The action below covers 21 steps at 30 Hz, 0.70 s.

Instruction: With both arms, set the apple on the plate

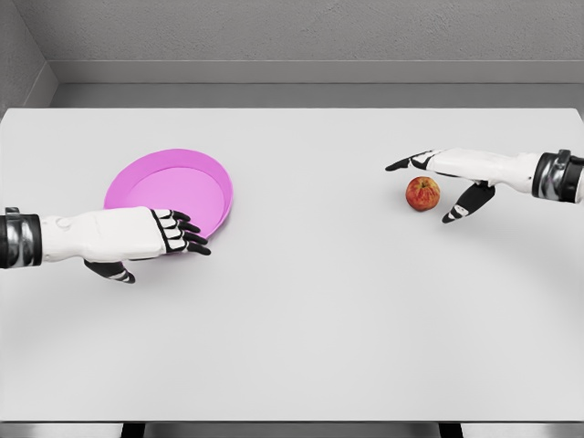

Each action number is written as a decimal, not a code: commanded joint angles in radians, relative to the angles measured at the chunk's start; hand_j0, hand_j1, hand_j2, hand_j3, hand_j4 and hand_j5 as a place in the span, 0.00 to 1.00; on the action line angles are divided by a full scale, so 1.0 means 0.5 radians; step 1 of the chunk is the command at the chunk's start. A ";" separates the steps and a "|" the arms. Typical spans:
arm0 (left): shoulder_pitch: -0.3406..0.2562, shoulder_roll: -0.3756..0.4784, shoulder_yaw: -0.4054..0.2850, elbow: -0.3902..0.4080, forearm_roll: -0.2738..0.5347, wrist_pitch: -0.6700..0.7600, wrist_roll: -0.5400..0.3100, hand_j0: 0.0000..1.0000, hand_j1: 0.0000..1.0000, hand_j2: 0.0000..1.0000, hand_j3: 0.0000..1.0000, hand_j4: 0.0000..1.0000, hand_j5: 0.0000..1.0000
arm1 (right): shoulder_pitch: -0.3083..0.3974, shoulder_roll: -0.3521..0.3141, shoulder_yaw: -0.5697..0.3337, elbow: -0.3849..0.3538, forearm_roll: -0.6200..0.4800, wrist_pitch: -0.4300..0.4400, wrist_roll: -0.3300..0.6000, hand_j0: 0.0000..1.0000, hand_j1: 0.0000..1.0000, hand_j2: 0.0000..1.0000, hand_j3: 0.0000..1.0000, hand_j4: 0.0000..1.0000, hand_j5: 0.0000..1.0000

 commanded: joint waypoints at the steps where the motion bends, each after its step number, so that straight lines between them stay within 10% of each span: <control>1: 0.000 0.000 0.001 0.000 0.010 0.004 -0.001 1.00 1.00 1.00 1.00 1.00 1.00 | 0.000 0.007 0.001 0.031 0.001 -0.004 -0.001 1.00 1.00 1.00 1.00 1.00 1.00; 21: 0.000 -0.003 0.001 0.003 0.010 0.004 -0.007 1.00 1.00 1.00 1.00 1.00 1.00 | -0.061 0.135 -0.002 0.307 0.102 -0.084 -0.001 1.00 1.00 1.00 1.00 1.00 1.00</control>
